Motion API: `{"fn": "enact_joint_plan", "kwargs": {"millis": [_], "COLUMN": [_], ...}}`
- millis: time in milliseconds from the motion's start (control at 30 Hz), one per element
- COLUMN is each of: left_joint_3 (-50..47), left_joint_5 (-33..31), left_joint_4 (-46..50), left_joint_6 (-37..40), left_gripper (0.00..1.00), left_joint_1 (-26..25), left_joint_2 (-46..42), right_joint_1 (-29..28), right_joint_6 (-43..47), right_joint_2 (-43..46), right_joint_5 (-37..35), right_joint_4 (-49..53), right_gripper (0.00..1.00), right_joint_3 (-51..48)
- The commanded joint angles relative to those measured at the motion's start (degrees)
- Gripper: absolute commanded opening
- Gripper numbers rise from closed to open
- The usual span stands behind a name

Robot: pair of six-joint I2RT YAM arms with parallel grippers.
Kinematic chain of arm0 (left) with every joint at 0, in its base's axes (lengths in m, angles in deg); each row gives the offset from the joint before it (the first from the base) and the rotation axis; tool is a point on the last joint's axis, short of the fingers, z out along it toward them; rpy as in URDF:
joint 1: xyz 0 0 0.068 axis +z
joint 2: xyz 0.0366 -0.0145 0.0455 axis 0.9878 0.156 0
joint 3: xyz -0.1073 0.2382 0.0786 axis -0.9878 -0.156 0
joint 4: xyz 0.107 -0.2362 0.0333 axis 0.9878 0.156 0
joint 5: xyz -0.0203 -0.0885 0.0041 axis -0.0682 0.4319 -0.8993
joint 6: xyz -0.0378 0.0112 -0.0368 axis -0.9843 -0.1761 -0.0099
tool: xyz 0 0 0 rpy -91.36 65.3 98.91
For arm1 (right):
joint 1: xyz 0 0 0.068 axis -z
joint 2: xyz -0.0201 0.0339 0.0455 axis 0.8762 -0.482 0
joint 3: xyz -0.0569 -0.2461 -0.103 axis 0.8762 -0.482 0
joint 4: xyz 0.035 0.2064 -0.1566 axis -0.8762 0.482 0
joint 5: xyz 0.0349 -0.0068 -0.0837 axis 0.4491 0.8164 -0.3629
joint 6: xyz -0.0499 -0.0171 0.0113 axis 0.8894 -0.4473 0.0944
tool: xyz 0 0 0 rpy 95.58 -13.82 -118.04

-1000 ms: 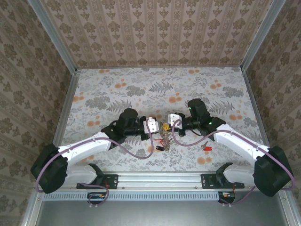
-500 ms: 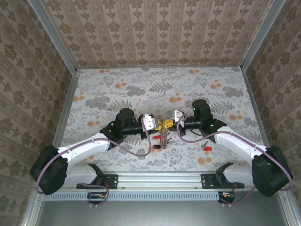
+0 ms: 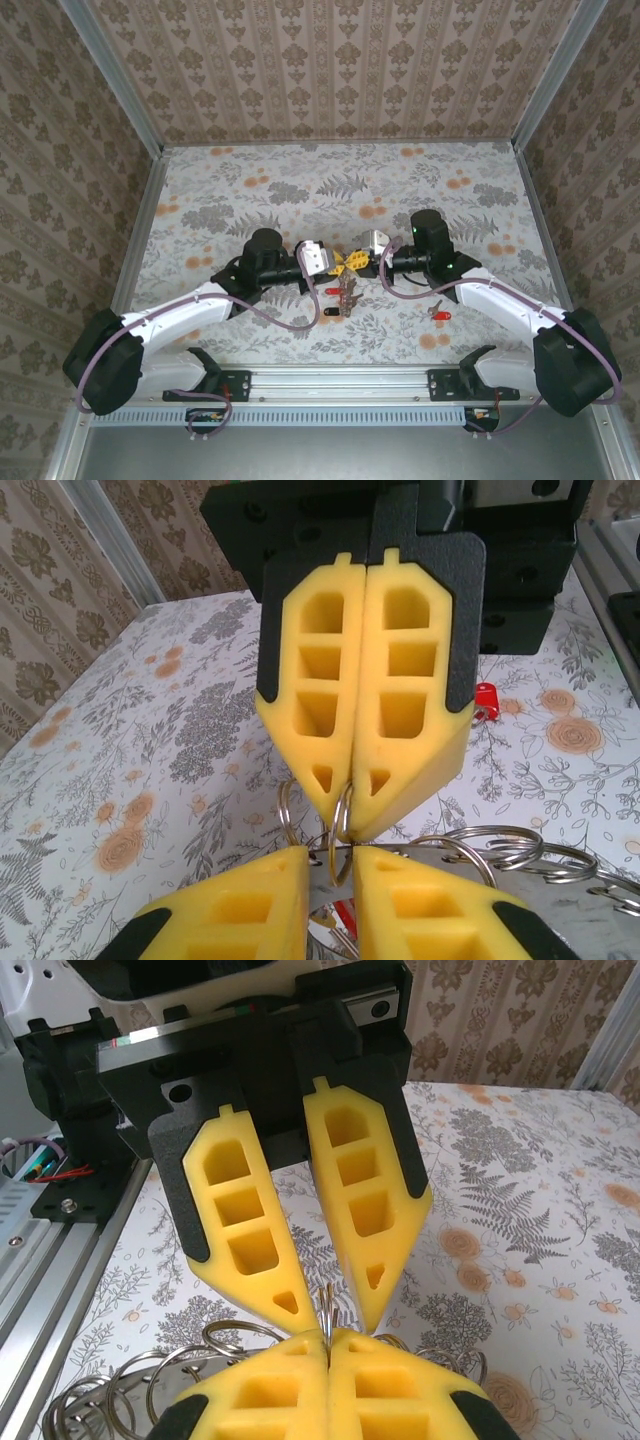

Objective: Put the keys on the keyring

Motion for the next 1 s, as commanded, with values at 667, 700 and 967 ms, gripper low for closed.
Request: {"fn": "enact_joint_plan", "kwargs": {"millis": [667, 700, 967], "left_joint_3": [1.8, 1.9, 3.0], "left_joint_5": [-3.4, -3.5, -5.1], "left_joint_4": [-1.0, -0.7, 2.4], "left_joint_6": [0.0, 0.3, 1.8], "left_gripper": [0.0, 0.0, 0.0], "left_joint_1": [0.3, 0.3, 0.3], "left_joint_2": [-0.9, -1.1, -1.8], "right_joint_1": [0.2, 0.2, 0.2], "right_joint_6": [9.1, 8.7, -21.9], "right_joint_2": [3.6, 4.6, 14.0], "right_joint_5": [-6.9, -8.0, -35.0], "right_joint_4": [14.5, 14.6, 3.6], "right_gripper": [0.24, 0.26, 0.42], "right_joint_3": [2.9, 2.6, -3.5]}}
